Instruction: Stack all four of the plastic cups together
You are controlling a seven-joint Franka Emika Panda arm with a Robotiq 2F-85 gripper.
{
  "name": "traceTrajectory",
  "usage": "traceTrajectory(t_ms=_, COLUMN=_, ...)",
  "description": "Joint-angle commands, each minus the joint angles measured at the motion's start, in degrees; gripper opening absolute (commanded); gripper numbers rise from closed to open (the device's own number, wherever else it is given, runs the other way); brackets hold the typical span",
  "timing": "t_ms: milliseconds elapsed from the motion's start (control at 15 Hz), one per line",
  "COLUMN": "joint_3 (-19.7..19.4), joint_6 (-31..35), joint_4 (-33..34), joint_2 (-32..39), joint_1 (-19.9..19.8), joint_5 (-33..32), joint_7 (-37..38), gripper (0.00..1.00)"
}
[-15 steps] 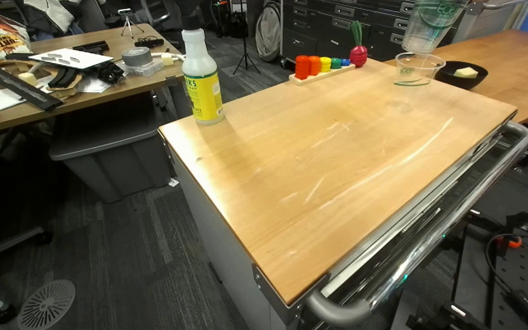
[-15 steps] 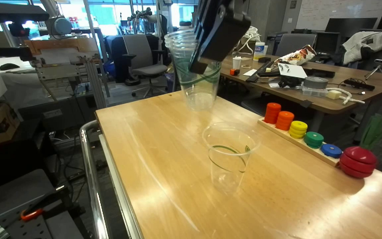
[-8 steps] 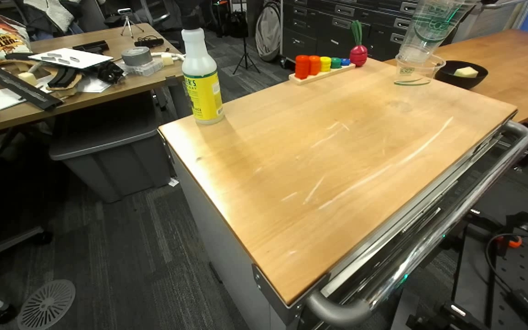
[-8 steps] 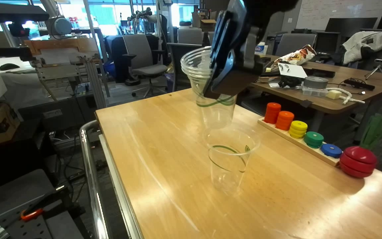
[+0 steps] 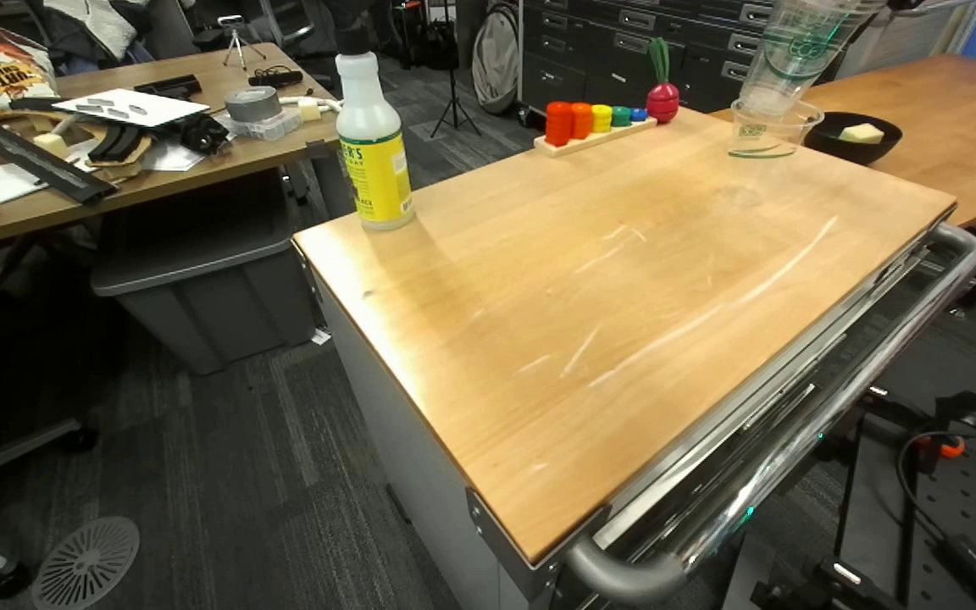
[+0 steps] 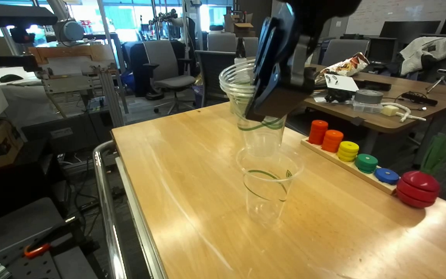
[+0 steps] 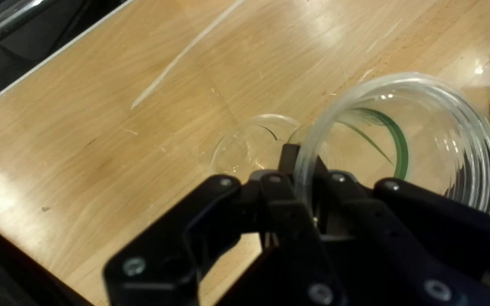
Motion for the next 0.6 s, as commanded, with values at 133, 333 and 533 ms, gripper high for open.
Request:
traceTrajectory(t_ms=133, joint_3=1.2, joint_6=-0.6, joint_4=-0.4, joint_2=-1.2, joint_1=-0.3, joint_5=-4.3, joint_7=4.9, gripper=0.02)
traceTrajectory(t_ms=333, joint_3=1.1, joint_6=-0.8, joint_4=0.1, joint_2=-0.6, joint_1=-0.3, joint_5=-5.6, joint_7=5.8, gripper=0.02)
traceTrajectory(t_ms=533, joint_3=0.5, joint_6=-1.6, joint_4=1.6, joint_2=1.6, joint_1=0.0, joint_5=-4.1, joint_7=3.4, gripper=0.02)
